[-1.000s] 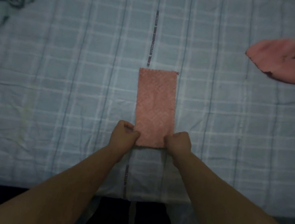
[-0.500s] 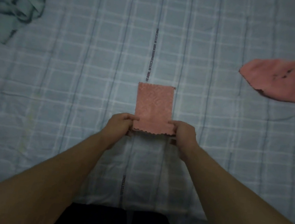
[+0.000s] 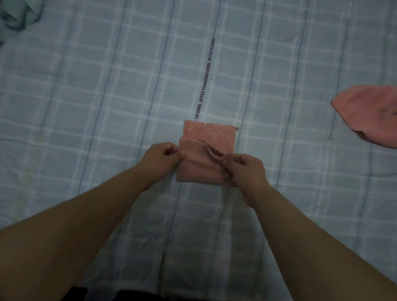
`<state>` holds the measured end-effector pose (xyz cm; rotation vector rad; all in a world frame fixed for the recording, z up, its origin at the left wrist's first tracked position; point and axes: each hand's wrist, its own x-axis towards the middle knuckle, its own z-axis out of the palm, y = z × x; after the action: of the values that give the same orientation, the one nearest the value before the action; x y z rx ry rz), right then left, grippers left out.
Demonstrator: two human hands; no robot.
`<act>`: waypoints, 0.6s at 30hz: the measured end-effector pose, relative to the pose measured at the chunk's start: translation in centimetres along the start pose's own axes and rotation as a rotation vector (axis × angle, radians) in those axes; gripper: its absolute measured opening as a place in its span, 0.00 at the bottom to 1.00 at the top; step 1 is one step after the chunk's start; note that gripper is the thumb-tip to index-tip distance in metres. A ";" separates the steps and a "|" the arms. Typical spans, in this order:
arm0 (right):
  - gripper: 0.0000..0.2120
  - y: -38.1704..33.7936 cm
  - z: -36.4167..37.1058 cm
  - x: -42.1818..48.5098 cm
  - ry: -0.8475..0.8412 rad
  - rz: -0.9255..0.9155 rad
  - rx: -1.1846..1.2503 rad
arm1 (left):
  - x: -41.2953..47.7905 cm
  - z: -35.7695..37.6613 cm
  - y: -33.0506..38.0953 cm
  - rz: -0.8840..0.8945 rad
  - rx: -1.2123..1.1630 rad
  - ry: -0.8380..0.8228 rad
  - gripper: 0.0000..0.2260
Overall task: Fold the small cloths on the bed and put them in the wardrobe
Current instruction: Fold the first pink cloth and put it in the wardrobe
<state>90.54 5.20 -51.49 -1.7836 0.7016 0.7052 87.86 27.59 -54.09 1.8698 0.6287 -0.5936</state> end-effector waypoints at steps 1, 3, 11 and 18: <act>0.07 -0.1 0.1 0.6 0.049 -0.039 -0.063 | 0.3 0.1 0.2 0.005 0.004 -0.004 0.07; 0.09 -0.4 0.5 1.7 0.144 -0.088 -0.162 | 1.0 0.1 0.5 0.023 0.010 -0.002 0.09; 0.09 -1.9 1.6 5.9 0.246 -0.154 -0.392 | 4.3 0.3 1.4 0.056 0.116 0.079 0.10; 0.11 -2.9 2.0 7.7 0.271 -0.179 -0.503 | 6.2 0.7 2.2 0.030 0.229 0.152 0.08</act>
<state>97.48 6.92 -55.97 -2.4035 0.5596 0.5531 93.78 27.19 -56.92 2.1507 0.6516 -0.5249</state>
